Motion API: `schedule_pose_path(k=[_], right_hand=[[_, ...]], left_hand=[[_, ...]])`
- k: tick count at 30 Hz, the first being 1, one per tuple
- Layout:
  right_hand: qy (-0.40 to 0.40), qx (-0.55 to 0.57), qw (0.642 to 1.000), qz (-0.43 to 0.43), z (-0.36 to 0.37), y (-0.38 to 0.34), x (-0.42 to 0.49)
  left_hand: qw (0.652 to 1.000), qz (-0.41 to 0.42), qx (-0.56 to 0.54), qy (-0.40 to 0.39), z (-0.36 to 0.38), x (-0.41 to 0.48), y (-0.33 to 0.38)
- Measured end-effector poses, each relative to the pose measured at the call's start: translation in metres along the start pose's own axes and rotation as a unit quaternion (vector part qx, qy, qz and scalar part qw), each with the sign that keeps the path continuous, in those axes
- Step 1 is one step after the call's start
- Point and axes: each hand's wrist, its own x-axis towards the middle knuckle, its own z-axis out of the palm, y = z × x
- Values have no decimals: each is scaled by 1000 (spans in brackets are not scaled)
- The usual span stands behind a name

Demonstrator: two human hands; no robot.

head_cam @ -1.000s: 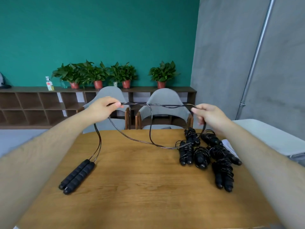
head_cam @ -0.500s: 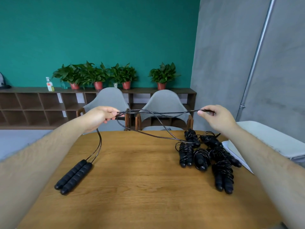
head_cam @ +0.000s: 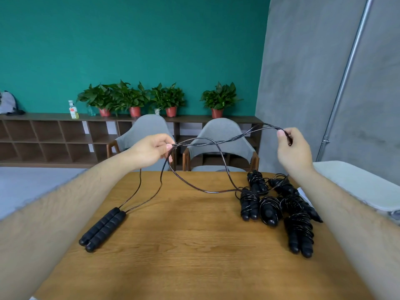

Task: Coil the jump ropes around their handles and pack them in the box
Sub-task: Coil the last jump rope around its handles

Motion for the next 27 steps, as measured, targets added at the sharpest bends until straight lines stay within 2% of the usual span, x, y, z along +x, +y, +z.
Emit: schedule_pose_path(k=[3, 5, 10, 13, 14, 15, 16, 17, 18, 19, 20, 21, 22, 23, 24, 25, 26, 27], right_hand=[[28, -37, 999, -19, 1, -2, 4], [17, -40, 999, -14, 2, -6, 4], [-101, 98, 988, 57, 10, -26, -12], [-222, 240, 943, 69, 22, -45, -22], [-264, 245, 930, 70, 25, -55, -28], [-297, 205, 931, 44, 28, -61, -32], [-313, 122, 942, -17, 31, -65, -33], [-336, -8, 939, -72, 33, -68, -33], [-356, -188, 908, -113, 31, -75, -33], [-313, -357, 871, -129, 28, -84, -32], [-217, -427, 863, -160, 23, -94, -32], [-105, -411, 880, -214, 19, -106, -36], [-9, -314, 908, -276, 16, -117, -42], [18, -188, 935, -301, 16, -131, -51], [-43, -80, 953, -290, 17, -143, -60], [-147, -24, 955, -257, 22, -153, -68], [-250, -18, 943, -219, 32, -155, -77], [-317, -46, 926, -197, 41, -153, -83]], left_hand=[[1000, 3, 1, 1, 4, 0, 4], [1000, 7, -6, 13, 8, 1, 9], [994, 11, -111, 13, 13, 2, 32], [998, 28, -55, -28, 22, 2, 36], [998, 28, -43, -36, 25, 2, 36], [998, 28, -37, -38, 29, 3, 35], [999, 27, -31, -35, 33, 3, 33], [999, 29, -19, -30, 37, 3, 31], [999, 31, -3, -25, 40, 1, 30], [999, 29, 15, -23, 42, -1, 28], [999, 26, 29, -25, 45, -3, 26], [999, 20, 29, -30, 47, -3, 24], [999, 12, 14, -35, 48, -4, 23], [999, 3, -8, -40, 49, -4, 22], [998, -6, -35, -46, 48, -4, 22], [996, -18, -68, -58, 46, -4, 22], [991, -32, -106, -77, 46, -4, 23], [984, -50, -143, -97, 46, -4, 23]])
